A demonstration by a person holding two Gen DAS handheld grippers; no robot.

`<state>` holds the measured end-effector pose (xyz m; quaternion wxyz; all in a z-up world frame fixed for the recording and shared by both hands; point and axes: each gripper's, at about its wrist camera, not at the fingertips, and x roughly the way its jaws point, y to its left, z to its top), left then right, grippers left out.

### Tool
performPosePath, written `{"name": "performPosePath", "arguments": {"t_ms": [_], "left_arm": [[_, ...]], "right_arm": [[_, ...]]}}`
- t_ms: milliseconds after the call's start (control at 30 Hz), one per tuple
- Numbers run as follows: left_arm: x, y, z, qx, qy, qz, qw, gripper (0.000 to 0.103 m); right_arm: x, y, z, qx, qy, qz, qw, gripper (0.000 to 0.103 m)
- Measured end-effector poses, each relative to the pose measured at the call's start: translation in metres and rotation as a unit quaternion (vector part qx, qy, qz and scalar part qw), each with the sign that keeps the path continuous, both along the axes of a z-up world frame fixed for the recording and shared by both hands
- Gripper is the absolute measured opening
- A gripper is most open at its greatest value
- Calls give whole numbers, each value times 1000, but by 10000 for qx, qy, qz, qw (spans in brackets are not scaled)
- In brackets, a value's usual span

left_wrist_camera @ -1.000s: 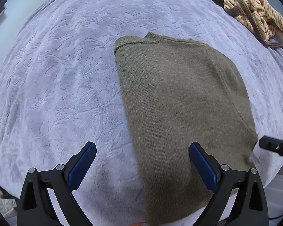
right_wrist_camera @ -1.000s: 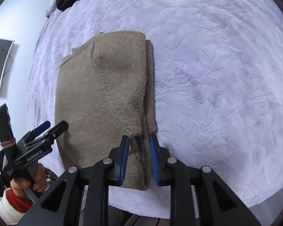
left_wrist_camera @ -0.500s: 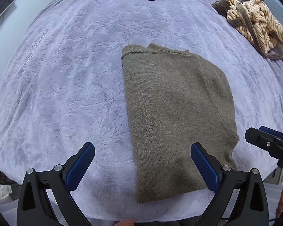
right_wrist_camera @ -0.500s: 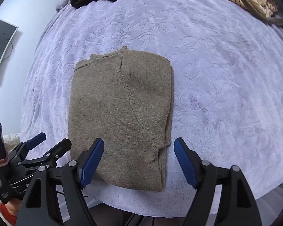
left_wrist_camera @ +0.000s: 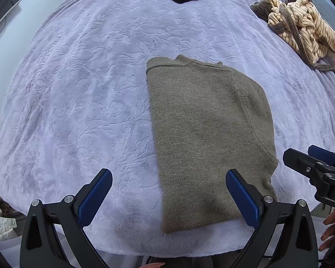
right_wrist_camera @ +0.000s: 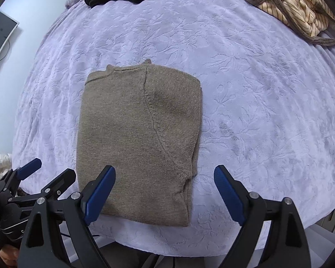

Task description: Fold small clothes

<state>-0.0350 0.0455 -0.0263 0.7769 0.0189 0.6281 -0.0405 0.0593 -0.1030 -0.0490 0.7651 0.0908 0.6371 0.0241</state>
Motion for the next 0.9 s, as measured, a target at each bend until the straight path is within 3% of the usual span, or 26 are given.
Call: {"name": "performPosePath", "arguments": {"t_ms": [900], "left_arm": [[2, 4, 6, 36, -34, -12, 10000, 102]], "right_arm": [[-1, 0, -3, -145, 209, -128, 9996, 92]]}}
